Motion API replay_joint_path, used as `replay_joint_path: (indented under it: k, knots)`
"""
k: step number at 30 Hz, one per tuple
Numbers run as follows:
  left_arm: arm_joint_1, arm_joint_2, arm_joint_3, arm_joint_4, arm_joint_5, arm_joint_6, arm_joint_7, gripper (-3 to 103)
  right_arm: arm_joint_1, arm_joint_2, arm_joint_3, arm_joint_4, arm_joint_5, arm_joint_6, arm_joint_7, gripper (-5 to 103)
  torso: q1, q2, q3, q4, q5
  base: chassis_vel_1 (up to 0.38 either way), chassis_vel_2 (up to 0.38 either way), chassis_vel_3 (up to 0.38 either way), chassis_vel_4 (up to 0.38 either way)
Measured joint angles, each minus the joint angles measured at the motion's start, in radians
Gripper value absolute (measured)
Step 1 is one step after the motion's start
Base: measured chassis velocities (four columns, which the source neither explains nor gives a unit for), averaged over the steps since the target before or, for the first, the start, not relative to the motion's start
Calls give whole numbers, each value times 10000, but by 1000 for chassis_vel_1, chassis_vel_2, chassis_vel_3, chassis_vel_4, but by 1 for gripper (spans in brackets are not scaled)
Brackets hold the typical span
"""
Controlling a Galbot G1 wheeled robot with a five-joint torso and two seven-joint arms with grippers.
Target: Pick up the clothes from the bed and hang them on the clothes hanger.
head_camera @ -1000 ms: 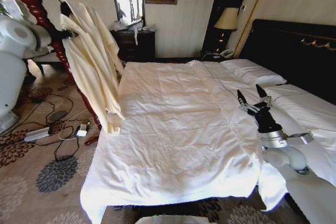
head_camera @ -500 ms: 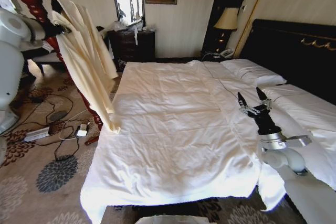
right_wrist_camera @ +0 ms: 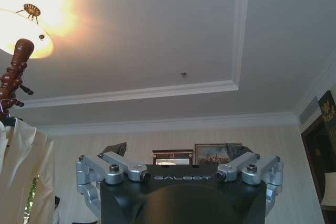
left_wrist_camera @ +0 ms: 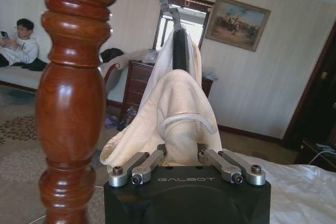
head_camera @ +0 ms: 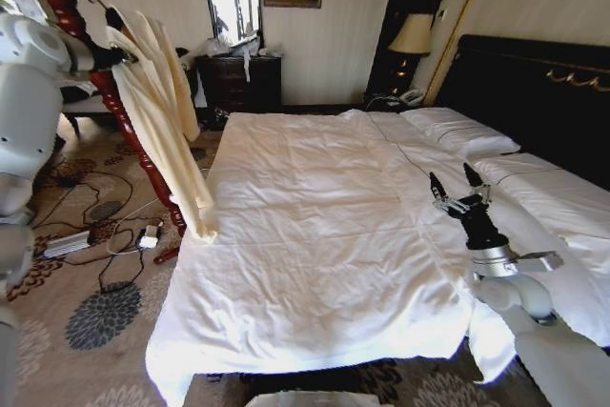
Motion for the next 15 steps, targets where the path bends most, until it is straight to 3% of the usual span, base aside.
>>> replay_joint_path:
  k: [15]
  knots:
    - [-29, 247, 375, 562, 256, -17, 948, 18, -95, 130, -12, 128, -65, 13, -10, 100, -2, 0, -1, 1, 1, 0, 0, 0, 0]
